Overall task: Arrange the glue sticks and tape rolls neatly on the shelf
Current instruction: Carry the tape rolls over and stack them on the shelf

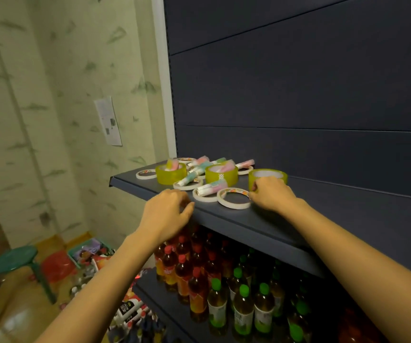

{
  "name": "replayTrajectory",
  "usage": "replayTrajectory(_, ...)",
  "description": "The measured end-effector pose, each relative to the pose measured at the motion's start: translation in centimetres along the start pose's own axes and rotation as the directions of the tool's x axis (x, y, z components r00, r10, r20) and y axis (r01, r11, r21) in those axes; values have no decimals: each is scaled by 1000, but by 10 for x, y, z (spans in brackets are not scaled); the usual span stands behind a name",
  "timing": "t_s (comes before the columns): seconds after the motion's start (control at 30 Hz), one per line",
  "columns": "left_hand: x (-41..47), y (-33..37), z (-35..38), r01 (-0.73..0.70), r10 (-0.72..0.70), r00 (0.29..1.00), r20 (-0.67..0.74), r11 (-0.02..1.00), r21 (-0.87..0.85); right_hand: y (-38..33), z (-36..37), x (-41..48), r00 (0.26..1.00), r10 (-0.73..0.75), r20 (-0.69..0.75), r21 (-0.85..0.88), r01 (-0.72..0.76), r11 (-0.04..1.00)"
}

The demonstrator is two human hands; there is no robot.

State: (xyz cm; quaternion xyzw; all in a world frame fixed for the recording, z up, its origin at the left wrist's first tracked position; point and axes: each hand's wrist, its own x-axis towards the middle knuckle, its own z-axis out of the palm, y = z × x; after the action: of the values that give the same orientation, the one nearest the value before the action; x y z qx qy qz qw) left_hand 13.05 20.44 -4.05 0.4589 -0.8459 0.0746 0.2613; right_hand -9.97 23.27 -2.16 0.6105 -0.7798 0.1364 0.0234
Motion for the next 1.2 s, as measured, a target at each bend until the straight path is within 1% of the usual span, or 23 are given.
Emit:
replayTrajectory(0.17,53,-20,23,-42,42,999,7,999,-26,-6,18,45,989,73,132,-132,-55,990)
replayTrajectory(0.3,86,-22,44,-99,99,995,-4,991,-94,-3,16,58,981,97,170,-170,-68,983)
replayTrajectory(0.43,116,-12,62,-220,223,974,27,972,-78,2,6,57,990,130,62,-181,-117,976)
replayTrajectory(0.57,139,-6,78,-324,326,944,44,945,-40,10,-3,50,969,244,43,-158,-234,959)
replayTrajectory(0.73,153,-3,88,-425,426,905,-7,902,-74,11,-6,36,934,357,-30,-156,-357,921)
replayTrajectory(0.8,155,-3,91,-434,434,901,-19,897,-81,8,-6,28,916,397,-61,-138,-402,905)
replayTrajectory(0.87,158,-3,93,-420,421,907,15,906,-51,3,-7,20,895,436,-93,-126,-445,886)
replayTrajectory(0.93,161,-4,98,-413,416,909,29,908,-66,-1,-6,10,871,476,-123,-117,-489,865)
replayTrajectory(1.07,167,-5,99,-450,454,890,-24,872,-192,-8,-6,-11,813,552,-183,-100,-574,813)
replayTrajectory(1.13,166,-3,92,-443,444,895,-50,867,-229,-10,-8,-23,785,586,-201,-90,-611,787)
replayTrajectory(1.2,164,1,83,-444,432,895,-106,856,-264,-9,-10,-36,755,617,-221,-74,-644,761)
